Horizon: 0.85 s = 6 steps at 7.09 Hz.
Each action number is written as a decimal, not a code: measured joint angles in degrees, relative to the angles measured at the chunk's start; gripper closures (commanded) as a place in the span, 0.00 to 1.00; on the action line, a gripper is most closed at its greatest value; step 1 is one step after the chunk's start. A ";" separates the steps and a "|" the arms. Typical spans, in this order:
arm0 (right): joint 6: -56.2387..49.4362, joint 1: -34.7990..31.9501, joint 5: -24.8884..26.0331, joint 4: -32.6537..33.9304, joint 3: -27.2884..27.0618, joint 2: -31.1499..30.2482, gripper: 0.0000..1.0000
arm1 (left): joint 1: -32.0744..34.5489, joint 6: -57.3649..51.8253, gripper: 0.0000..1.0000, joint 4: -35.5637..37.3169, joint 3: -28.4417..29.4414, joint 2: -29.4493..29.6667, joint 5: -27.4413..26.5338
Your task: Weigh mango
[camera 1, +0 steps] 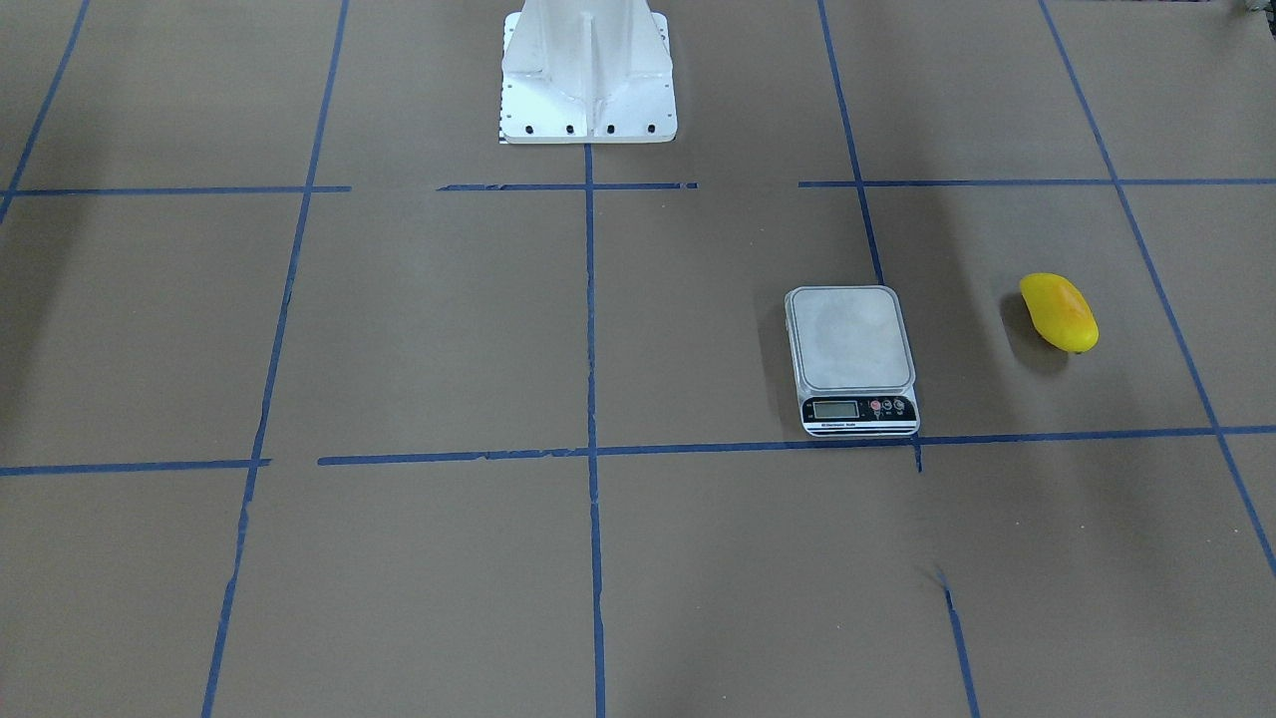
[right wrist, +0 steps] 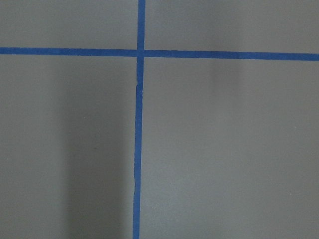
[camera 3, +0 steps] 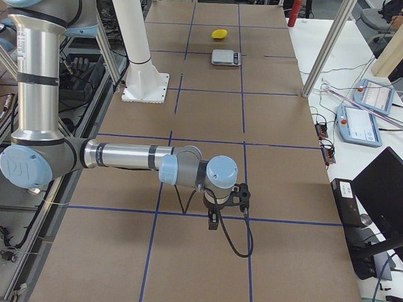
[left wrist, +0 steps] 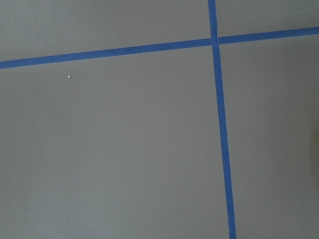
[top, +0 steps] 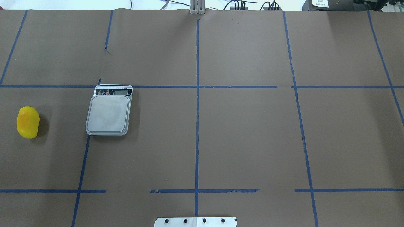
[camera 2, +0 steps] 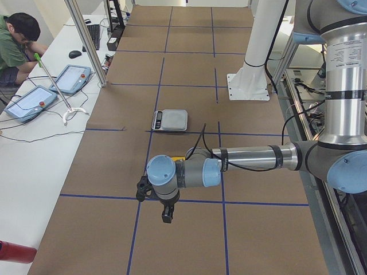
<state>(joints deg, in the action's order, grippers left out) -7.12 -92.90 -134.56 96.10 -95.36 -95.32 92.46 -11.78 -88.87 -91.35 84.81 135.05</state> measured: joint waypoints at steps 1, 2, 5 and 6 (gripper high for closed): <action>0.00 0.00 0.00 -0.01 0.00 -0.01 0.00 | 0.04 -0.09 0.00 -0.03 -0.19 0.00 0.01; 0.00 0.00 0.00 0.02 0.00 0.01 0.00 | 0.08 -0.17 0.00 -0.11 -0.48 0.21 0.00; 0.00 0.00 0.00 0.05 0.00 0.00 0.00 | -0.21 3.20 0.00 -0.59 -2.91 1.54 0.15; 0.00 0.00 0.00 0.05 0.00 -0.03 0.00 | -1.82 10.34 0.00 -2.25 -5.05 1.80 0.07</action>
<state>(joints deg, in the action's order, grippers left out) -7.12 -92.90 -134.56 96.15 -95.36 -95.35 90.64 -1.44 -91.11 -96.39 86.61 135.12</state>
